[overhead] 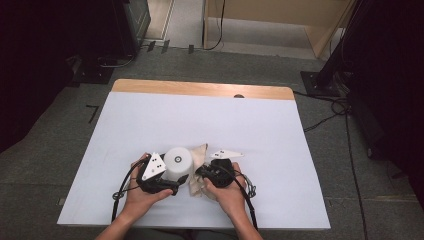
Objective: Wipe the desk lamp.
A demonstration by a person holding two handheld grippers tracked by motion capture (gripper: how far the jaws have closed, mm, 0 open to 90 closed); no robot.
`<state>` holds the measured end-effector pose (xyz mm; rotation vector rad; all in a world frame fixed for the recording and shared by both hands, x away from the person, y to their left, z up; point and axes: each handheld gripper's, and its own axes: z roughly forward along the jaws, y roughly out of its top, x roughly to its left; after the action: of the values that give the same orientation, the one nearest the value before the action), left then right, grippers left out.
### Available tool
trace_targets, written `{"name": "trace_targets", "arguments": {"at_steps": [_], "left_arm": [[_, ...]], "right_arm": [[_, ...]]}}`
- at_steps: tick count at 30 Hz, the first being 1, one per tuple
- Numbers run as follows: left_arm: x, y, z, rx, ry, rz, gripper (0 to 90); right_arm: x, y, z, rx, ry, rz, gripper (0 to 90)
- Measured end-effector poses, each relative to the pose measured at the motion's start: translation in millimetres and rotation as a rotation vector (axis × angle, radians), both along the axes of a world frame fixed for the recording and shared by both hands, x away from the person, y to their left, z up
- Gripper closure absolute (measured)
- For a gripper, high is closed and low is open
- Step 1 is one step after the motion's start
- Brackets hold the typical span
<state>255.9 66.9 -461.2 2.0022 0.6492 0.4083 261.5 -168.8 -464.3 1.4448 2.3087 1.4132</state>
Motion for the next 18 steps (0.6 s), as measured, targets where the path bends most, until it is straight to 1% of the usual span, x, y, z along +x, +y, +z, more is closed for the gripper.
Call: {"name": "trace_targets", "arguments": {"at_steps": [2,6,8,9,11,12,18], "left_arm": [[1.1,1.1,-0.5,-0.006,0.007,-0.03,8.5],[0.3,-0.4,-1.2,-0.017,0.008,-0.076,8.5],[-0.4,-1.6,-1.8,-0.018,0.003,-0.089,8.5],[0.0,-1.7,-1.9,-0.02,0.004,-0.091,8.5],[0.2,-1.4,-2.0,-0.021,0.005,-0.093,8.5],[0.3,-1.1,-1.9,-0.019,0.006,-0.094,8.5],[0.4,-0.8,-2.1,-0.018,0.007,-0.094,8.5]], "right_arm": [[-3.3,-2.7,14.1,0.026,-0.036,0.003,82.8],[-12.3,-7.2,41.7,0.047,-0.121,-0.006,82.9],[-14.9,-9.4,48.6,0.056,-0.141,-0.008,82.9],[-15.0,-10.0,49.2,0.052,-0.144,-0.008,82.9],[-12.9,-10.2,45.3,0.05,-0.133,-0.008,82.9],[-11.4,-9.8,41.4,0.041,-0.121,-0.009,82.9],[-1.4,-4.6,10.1,-0.006,-0.034,-0.017,83.0]]}}
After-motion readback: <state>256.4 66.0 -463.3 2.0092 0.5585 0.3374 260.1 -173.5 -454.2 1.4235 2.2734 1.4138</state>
